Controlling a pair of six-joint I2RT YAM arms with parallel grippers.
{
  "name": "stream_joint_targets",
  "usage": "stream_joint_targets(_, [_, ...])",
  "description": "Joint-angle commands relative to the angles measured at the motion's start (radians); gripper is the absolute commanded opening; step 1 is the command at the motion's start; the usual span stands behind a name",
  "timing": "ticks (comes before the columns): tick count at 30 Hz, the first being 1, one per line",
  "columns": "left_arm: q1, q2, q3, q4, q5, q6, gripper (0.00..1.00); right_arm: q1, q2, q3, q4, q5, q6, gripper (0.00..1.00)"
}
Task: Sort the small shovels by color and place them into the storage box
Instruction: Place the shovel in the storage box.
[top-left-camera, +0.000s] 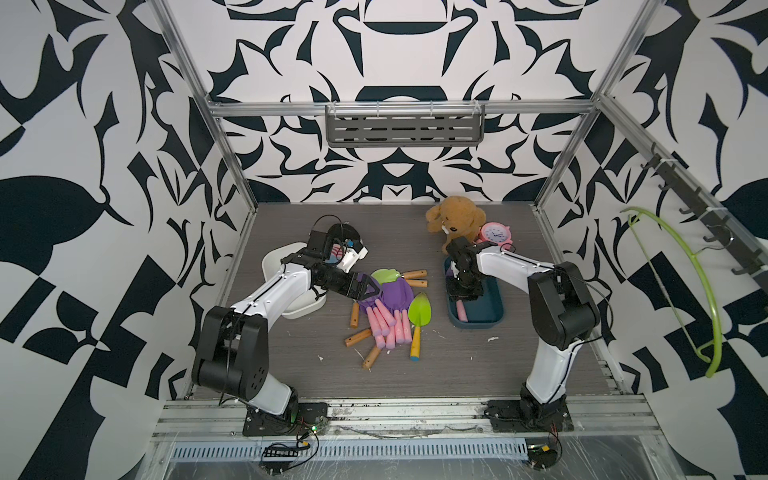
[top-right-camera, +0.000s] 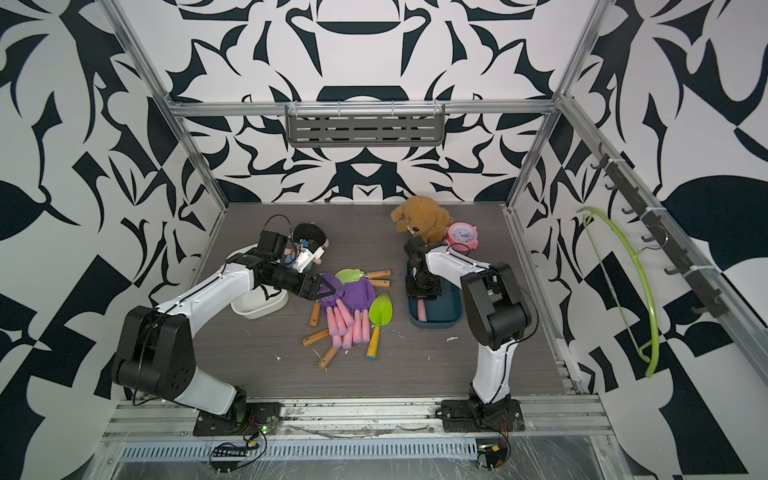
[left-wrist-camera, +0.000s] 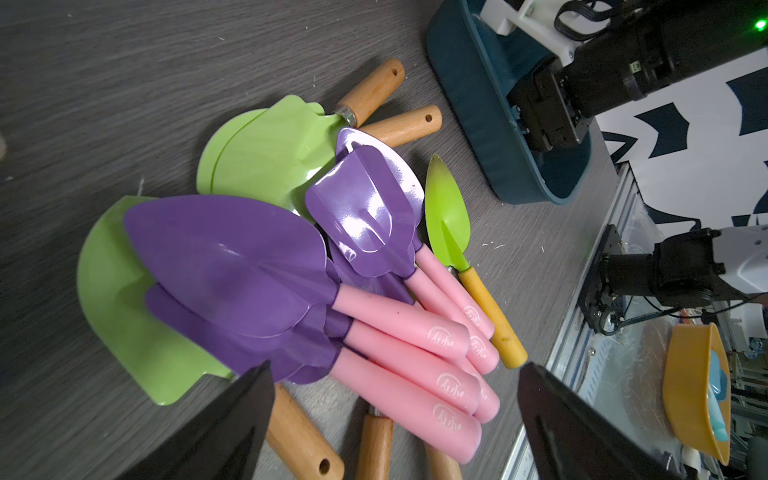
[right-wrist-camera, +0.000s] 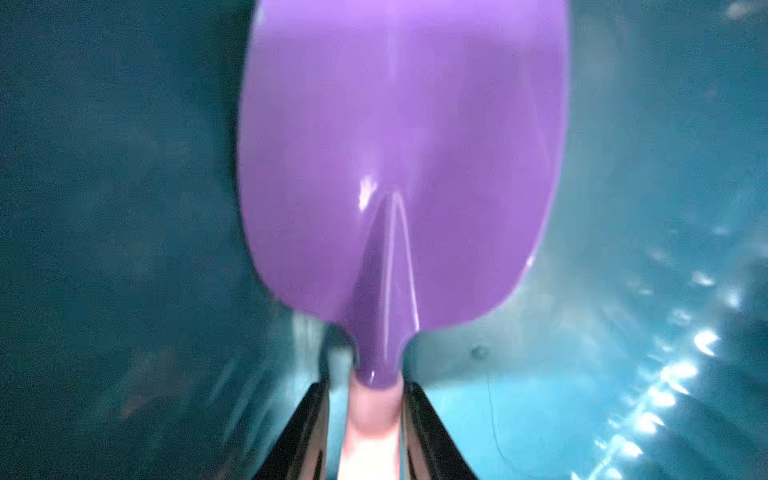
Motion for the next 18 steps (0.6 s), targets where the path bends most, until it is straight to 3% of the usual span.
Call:
stream_joint_targets(1, [0.021, -0.041, -0.01, -0.012, 0.03, 0.032, 0.99, -0.001, -0.13, 0.022, -0.068, 0.032, 0.005, 0.36])
stream_joint_targets(9, [0.1, -0.118, -0.028, -0.109, 0.163, 0.205, 0.99, 0.081, -0.367, 0.017, -0.177, 0.063, 0.051, 0.35])
stream_joint_targets(14, [0.123, -0.152, -0.046, -0.189, 0.184, 0.331, 0.99, 0.19, -0.439, -0.013, -0.244, 0.108, 0.133, 0.34])
stream_joint_targets(18, [0.133, -0.165, -0.062, -0.2, 0.182, 0.357, 0.99, 0.283, -0.457, -0.036, -0.251, 0.111, 0.213, 0.34])
